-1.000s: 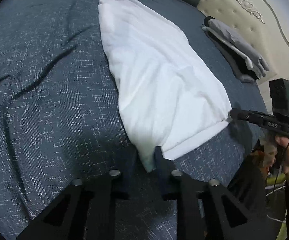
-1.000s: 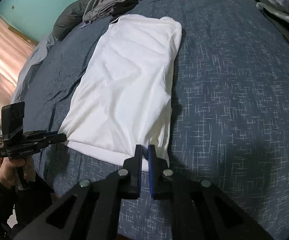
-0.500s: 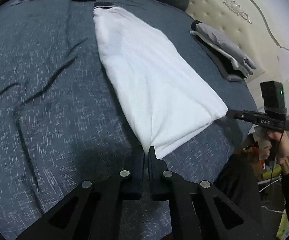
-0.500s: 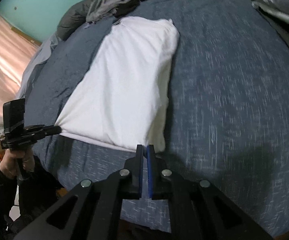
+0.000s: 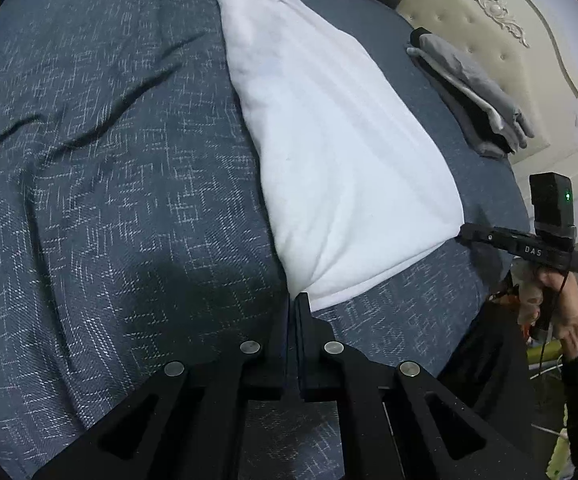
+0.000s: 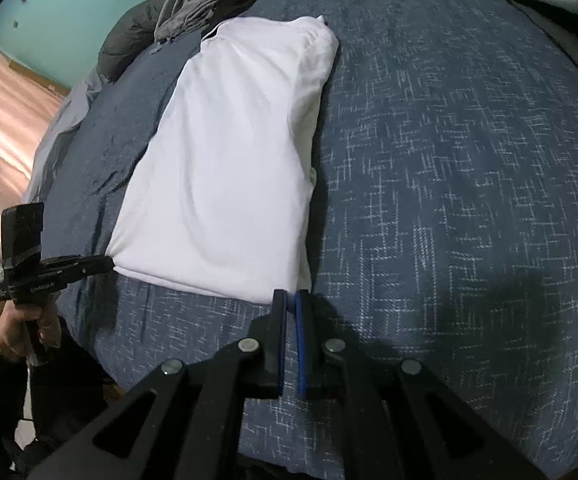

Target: Fold clothes

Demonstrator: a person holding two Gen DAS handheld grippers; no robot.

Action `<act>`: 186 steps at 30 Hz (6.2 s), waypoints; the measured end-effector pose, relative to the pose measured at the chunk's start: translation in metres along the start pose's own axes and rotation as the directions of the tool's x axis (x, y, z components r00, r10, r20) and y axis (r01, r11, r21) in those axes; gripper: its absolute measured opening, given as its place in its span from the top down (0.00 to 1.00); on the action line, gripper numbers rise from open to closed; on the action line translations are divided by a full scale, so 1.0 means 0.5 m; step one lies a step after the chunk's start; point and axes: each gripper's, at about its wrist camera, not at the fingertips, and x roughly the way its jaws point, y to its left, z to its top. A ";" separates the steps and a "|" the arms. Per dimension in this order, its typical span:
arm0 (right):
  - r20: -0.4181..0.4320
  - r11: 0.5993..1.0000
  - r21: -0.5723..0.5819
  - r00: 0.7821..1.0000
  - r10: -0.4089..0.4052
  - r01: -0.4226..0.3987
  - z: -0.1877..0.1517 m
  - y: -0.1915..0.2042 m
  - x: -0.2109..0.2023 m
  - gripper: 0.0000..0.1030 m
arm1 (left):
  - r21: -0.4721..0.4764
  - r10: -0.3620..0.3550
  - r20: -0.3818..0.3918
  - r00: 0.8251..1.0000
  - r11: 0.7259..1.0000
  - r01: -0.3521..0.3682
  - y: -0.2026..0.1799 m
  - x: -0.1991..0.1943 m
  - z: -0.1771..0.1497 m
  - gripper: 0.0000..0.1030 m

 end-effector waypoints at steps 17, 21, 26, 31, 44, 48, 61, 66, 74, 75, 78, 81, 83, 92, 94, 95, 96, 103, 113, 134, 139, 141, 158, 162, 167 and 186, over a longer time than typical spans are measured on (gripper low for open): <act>-0.004 0.996 0.079 0.999 -0.050 0.050 0.070 0.011 0.012 0.60 | -0.108 -0.028 0.016 0.999 0.994 0.030 0.019 0.049 0.063 0.60; -0.043 0.993 0.083 0.996 -0.081 0.084 0.058 0.009 0.037 0.60 | -0.094 -0.037 0.018 0.999 0.995 0.038 0.018 0.046 0.054 0.92; -0.050 0.994 0.057 0.995 -0.088 0.091 0.043 0.013 0.035 0.91 | -0.078 -0.043 0.031 0.999 0.996 0.045 0.017 0.023 0.041 0.96; -0.042 0.994 0.049 0.995 -0.091 0.093 0.034 0.016 0.023 0.94 | -0.076 -0.034 0.034 0.999 0.996 0.037 0.014 0.007 0.037 0.96; -0.030 0.988 0.130 0.997 -0.077 0.080 0.042 -0.009 0.008 0.70 | -0.104 -0.003 0.013 1.000 0.995 0.004 0.012 0.028 0.045 0.93; -0.050 0.984 0.159 0.996 -0.068 0.075 0.040 -0.011 0.004 0.64 | -0.138 -0.008 0.016 1.000 0.990 0.010 0.026 0.028 0.041 0.74; -0.140 0.972 0.193 0.984 -0.105 0.132 0.040 0.016 0.022 0.52 | -0.196 -0.067 -0.004 0.998 0.979 0.064 0.042 0.043 0.045 0.59; -0.153 0.982 0.131 0.981 -0.119 0.139 0.034 0.036 0.036 0.50 | -0.212 -0.072 0.008 0.997 0.975 0.072 0.045 0.052 0.040 0.59; -0.179 0.990 0.064 0.977 -0.113 0.126 0.033 0.061 0.046 0.60 | -0.215 -0.022 0.022 1.000 0.976 0.026 0.028 0.054 0.034 0.59; -0.182 0.990 0.054 0.976 -0.117 0.129 0.033 0.065 0.048 0.61 | -0.218 -0.013 0.023 1.000 0.976 0.018 0.024 0.055 0.034 0.59; -0.187 0.993 0.036 0.977 -0.107 0.115 0.029 0.077 0.052 0.63 | -0.220 0.003 0.019 1.000 0.976 0.001 0.005 0.057 0.037 0.59; -0.188 0.994 0.013 0.977 -0.105 0.110 0.025 0.086 0.054 0.66 | -0.216 0.015 0.016 1.000 0.976 -0.011 -0.014 0.062 0.039 0.59; -0.186 0.994 -0.001 0.977 -0.109 0.110 0.021 0.090 0.055 0.68 | -0.222 0.021 0.020 1.000 0.975 -0.017 -0.022 0.065 0.038 0.59; -0.155 0.999 0.019 0.987 -0.044 0.048 0.016 0.078 0.029 0.90 | -0.223 0.070 0.034 0.997 0.973 -0.061 -0.045 0.068 0.048 0.87; -0.130 1.000 0.018 0.991 -0.023 0.025 0.016 0.086 0.020 0.91 | -0.206 0.082 0.036 0.996 0.976 -0.073 -0.053 0.063 0.052 0.91; -0.118 1.000 0.017 0.993 -0.009 0.011 0.019 0.085 0.012 0.91 | -0.197 0.085 0.038 0.996 0.977 -0.076 -0.058 0.058 0.055 0.91; -0.102 1.000 0.016 0.995 0.011 -0.009 0.030 0.063 -0.004 0.91 | -0.187 0.084 0.044 0.995 0.980 -0.075 -0.064 0.050 0.060 0.91; -0.021 0.993 0.041 0.993 0.112 -0.111 0.051 0.053 -0.087 0.92 | -0.124 0.060 0.104 0.993 0.991 -0.047 -0.113 -0.030 0.119 0.92; 0.127 0.986 -0.015 0.978 0.166 -0.166 0.173 0.111 -0.208 0.93 | -0.054 0.011 0.193 0.981 0.999 0.000 -0.209 -0.138 0.267 0.92; 0.323 0.983 -0.038 0.928 0.184 -0.181 0.557 0.038 -0.455 0.93 | 0.039 -0.013 0.337 0.941 0.999 0.000 -0.397 -0.262 0.691 0.93; 0.345 0.985 -0.052 0.923 0.171 -0.163 0.624 0.000 -0.513 0.93 | 0.071 -0.031 0.354 0.935 0.997 0.007 -0.450 -0.255 0.789 0.93; 0.364 0.987 -0.054 0.918 0.158 -0.149 0.648 -0.022 -0.542 0.93 | 0.086 -0.038 0.356 0.934 0.996 0.008 -0.474 -0.251 0.820 0.93; 0.529 0.997 -0.071 0.846 0.062 -0.029 0.836 -0.220 -0.749 0.93 | 0.173 -0.099 0.398 0.912 0.984 0.031 -0.706 -0.168 1.096 0.93; 0.555 0.999 -0.042 0.832 0.015 0.010 0.868 -0.276 -0.778 0.93 | 0.196 -0.100 0.405 0.909 0.980 0.020 -0.775 -0.146 1.157 0.93; 0.595 0.999 0.003 0.803 -0.030 0.035 0.871 -0.364 -0.809 0.93 | 0.229 -0.106 0.417 0.903 0.973 0.009 -0.852 -0.108 1.217 0.93; 0.507 0.999 0.051 0.861 -0.043 0.020 0.616 -0.546 -0.801 0.93 | 0.364 -0.103 0.251 0.962 0.931 0.005 -1.009 0.100 1.044 0.93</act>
